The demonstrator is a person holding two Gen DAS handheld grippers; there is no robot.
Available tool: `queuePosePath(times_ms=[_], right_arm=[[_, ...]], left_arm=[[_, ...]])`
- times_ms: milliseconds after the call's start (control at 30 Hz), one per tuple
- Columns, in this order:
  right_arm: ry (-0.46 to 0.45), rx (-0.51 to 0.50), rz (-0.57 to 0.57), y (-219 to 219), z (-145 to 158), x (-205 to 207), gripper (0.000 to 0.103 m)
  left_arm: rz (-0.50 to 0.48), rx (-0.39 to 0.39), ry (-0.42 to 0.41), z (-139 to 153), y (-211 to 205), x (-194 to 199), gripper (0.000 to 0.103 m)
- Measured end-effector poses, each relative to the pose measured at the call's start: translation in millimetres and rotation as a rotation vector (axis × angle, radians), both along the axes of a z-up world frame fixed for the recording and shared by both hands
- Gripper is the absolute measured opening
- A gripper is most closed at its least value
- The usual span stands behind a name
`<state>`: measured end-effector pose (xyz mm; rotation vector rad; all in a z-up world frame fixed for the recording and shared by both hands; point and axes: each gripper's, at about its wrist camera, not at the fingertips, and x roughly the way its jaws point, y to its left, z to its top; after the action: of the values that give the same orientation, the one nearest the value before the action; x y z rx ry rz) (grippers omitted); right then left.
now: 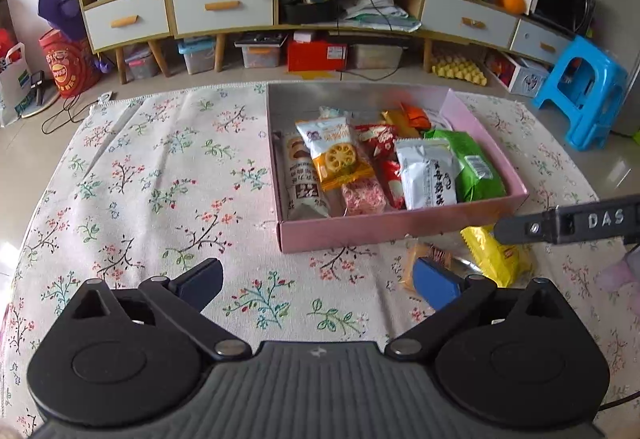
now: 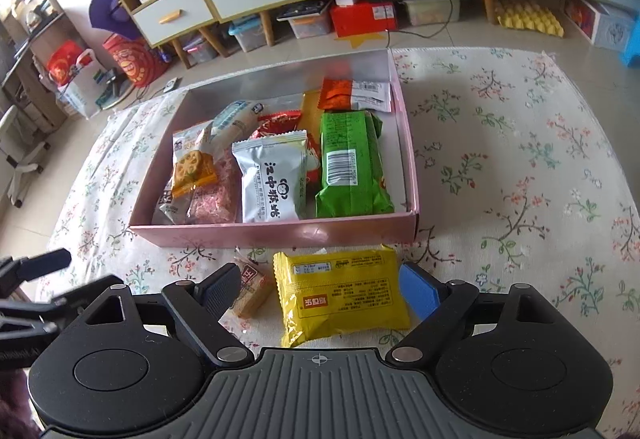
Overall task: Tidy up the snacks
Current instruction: 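Withdraw both tools from the box toward the remaining snacks, then grasp the brown wrapped cake with left tool while right tool grasps yellow packet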
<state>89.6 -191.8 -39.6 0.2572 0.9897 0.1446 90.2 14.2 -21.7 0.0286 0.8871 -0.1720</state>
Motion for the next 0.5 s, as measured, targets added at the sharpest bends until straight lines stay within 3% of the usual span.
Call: queuePosePath(times_ms=[500], right_arm=[[0.074,-0.006,-0.130,4.4,-18.2,25.3,0.088]], left_arm=[[-0.017,-0.033,0.058,-18.4,-6.8,2.8,0.101]])
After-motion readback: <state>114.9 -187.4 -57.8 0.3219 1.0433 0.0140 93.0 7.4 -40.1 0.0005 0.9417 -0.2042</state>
